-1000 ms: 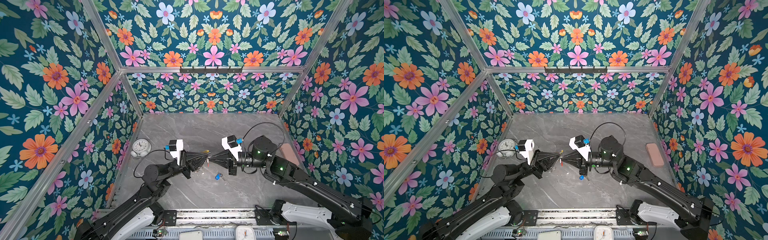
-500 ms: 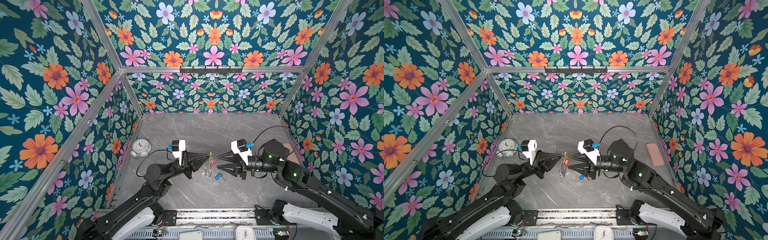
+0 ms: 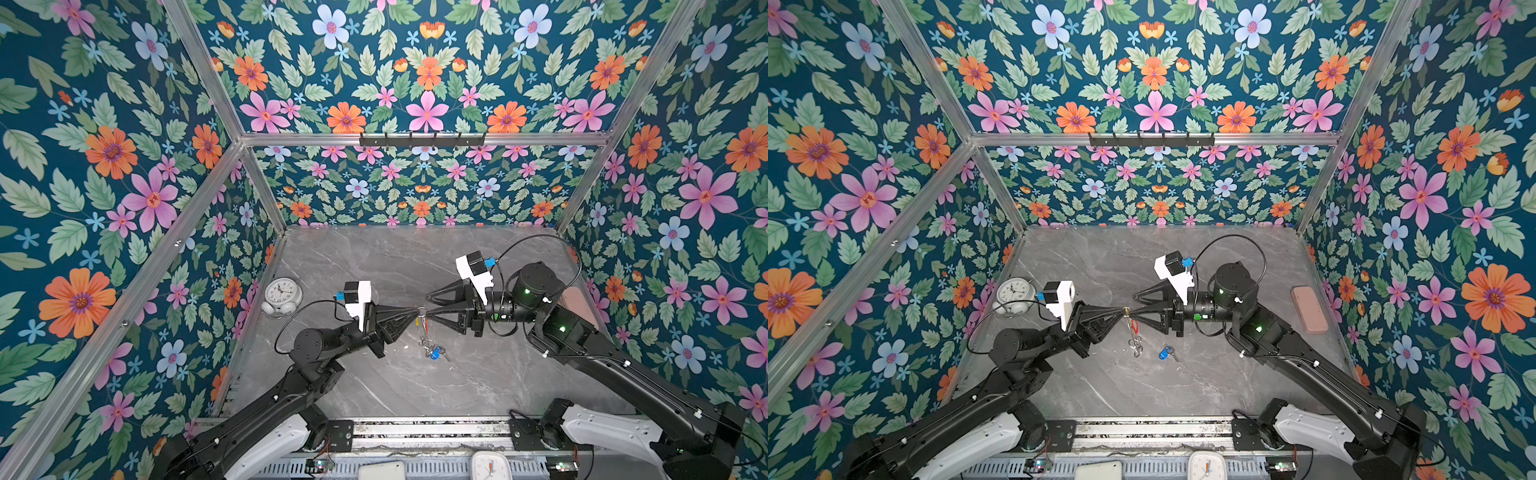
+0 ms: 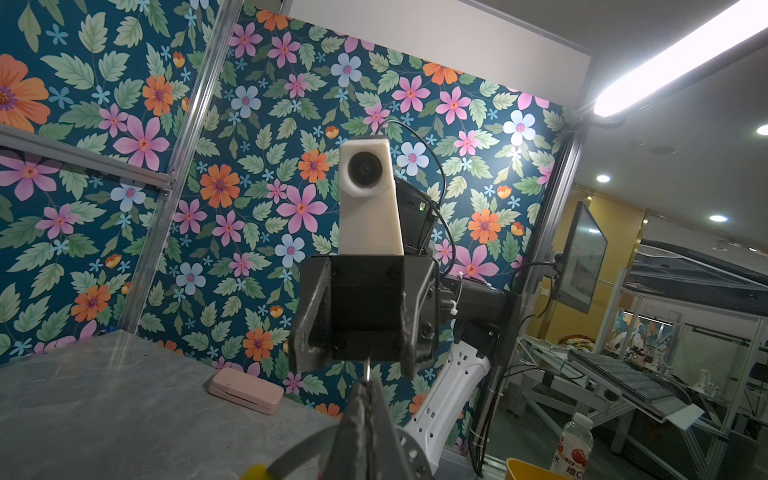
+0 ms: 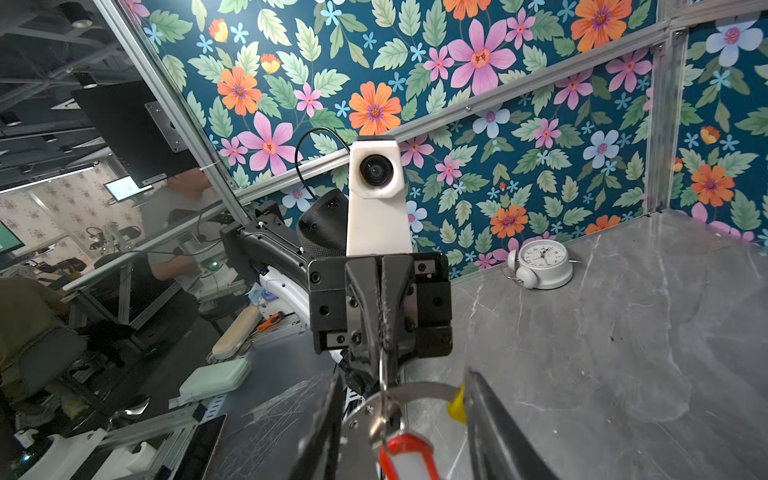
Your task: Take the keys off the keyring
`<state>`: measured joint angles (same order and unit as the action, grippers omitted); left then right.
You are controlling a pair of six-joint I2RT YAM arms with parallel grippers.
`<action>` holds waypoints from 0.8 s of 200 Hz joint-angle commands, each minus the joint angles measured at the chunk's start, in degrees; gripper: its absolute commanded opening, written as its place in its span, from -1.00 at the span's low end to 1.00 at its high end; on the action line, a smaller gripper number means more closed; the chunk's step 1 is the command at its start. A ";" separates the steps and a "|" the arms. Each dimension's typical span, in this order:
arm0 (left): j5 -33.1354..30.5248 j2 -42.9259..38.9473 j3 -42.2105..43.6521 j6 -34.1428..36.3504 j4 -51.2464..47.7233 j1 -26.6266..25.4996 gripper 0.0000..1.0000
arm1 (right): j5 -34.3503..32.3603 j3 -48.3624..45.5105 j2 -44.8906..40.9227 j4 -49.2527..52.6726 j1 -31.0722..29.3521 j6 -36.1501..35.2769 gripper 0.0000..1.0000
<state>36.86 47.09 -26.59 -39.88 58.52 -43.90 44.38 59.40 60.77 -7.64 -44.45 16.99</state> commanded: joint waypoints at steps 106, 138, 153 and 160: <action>-2.25 -0.77 0.64 1.03 3.00 0.04 -1.00 | 0.28 -0.60 1.41 -1.85 -1.61 0.55 -0.61; -2.58 -1.03 0.81 1.12 3.01 0.06 -1.00 | 0.16 -0.63 1.53 -1.39 -1.69 0.26 -0.69; -2.66 -1.06 0.88 1.12 3.00 0.06 -1.00 | 0.03 -0.77 1.45 -1.41 -1.70 0.29 -0.75; -2.59 -1.04 0.92 1.14 3.00 0.10 -1.00 | 0.01 -0.73 1.43 -1.33 -1.70 0.32 -0.78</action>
<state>34.39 46.17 -25.76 -39.79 58.70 -43.88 44.75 58.43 62.26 -8.71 -46.06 17.78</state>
